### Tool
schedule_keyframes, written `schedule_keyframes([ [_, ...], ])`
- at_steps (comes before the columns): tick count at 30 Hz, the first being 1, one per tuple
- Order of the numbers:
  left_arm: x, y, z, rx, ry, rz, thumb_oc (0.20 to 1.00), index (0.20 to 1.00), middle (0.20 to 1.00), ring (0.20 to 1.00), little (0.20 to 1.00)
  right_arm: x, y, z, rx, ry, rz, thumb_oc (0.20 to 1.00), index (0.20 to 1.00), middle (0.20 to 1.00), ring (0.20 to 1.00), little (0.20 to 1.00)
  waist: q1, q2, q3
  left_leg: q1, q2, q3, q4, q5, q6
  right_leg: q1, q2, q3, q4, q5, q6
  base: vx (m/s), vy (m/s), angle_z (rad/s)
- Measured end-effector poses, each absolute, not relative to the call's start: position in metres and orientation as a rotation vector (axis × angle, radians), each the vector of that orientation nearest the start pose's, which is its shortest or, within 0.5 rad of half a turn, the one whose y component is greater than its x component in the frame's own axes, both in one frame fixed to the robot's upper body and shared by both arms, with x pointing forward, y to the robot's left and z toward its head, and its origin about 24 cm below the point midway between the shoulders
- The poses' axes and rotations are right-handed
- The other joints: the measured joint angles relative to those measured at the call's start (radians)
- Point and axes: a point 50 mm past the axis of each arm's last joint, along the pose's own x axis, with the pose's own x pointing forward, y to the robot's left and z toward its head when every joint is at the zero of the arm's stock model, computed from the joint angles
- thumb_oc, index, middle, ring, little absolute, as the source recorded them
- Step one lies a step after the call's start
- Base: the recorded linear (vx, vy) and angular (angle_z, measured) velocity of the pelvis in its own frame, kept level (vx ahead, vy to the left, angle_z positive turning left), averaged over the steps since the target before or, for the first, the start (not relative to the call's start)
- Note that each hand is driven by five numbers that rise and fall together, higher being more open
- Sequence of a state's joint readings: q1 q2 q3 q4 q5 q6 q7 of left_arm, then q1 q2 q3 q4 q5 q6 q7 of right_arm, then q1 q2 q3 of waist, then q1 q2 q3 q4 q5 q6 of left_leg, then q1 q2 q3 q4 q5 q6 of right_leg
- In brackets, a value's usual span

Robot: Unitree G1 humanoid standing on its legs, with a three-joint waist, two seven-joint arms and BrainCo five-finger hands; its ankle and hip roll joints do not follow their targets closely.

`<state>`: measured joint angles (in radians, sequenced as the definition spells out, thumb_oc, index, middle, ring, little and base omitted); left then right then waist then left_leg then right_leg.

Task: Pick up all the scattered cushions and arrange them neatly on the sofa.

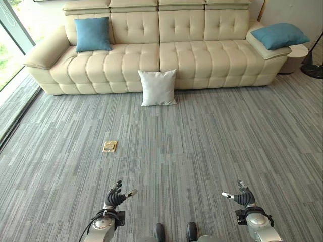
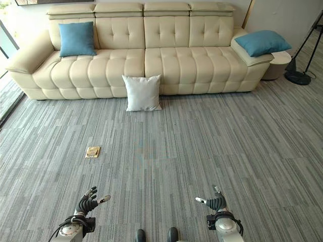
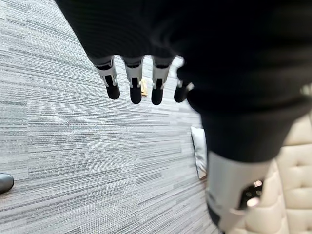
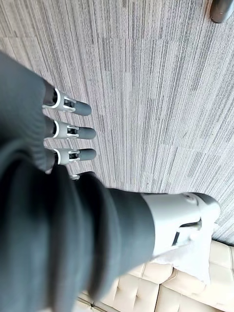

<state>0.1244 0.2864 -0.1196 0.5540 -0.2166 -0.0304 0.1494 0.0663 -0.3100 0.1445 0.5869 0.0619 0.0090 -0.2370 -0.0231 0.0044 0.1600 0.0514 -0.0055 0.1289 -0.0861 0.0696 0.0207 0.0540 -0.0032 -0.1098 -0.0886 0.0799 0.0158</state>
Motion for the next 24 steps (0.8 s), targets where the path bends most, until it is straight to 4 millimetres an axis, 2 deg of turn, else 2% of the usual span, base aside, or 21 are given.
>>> schedule_keyframes([
  [18,0.169,0.226,-0.093,0.131,0.657,0.174,1.0,1.0,1.0,1.0,1.0,0.188,-0.231,-0.086,-0.351,0.636,-0.18,1.0,1.0,1.0,1.0,1.0,0.001,0.002,-0.023,0.013,0.0,0.0,-0.001,-0.001,-0.002,0.014,0.0,-0.002,0.0,0.001,-0.002,0.0,0.0,0.0],
  [24,0.16,0.226,-0.097,0.128,0.693,0.169,1.0,1.0,1.0,1.0,1.0,0.181,-0.233,-0.093,-0.354,0.678,-0.178,1.0,1.0,1.0,1.0,1.0,0.001,0.004,-0.034,0.012,0.0,0.0,0.0,-0.001,-0.002,0.013,0.0,-0.002,0.0,0.001,-0.001,0.0,0.0,0.0],
])
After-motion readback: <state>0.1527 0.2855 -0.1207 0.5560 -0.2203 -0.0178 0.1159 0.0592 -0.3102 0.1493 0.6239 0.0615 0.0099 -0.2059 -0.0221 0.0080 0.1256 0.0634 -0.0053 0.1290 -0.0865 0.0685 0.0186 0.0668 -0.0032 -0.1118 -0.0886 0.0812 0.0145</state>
